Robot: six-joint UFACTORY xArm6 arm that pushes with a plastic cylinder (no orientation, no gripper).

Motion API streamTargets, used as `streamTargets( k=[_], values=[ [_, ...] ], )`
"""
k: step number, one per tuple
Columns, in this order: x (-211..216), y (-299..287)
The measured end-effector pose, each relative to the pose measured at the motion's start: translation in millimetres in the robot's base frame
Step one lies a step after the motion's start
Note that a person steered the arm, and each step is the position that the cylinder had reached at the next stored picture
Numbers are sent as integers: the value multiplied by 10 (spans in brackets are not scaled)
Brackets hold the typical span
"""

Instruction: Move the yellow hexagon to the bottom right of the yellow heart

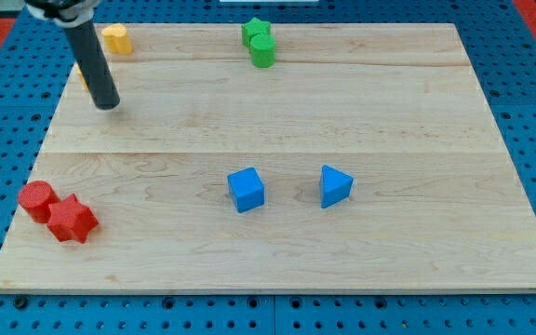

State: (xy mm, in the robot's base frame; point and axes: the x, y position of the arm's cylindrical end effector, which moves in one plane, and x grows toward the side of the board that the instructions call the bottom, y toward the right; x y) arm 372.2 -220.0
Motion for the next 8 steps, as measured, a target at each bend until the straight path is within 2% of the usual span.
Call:
streamTargets(
  k=[1, 2, 3, 4, 5, 6, 8],
  values=[
    [-253, -489],
    [-599, -628],
    [-705, -69],
    [-474, -83],
    [-434, -19],
    [-479, -2],
    [-569, 427]
  ],
)
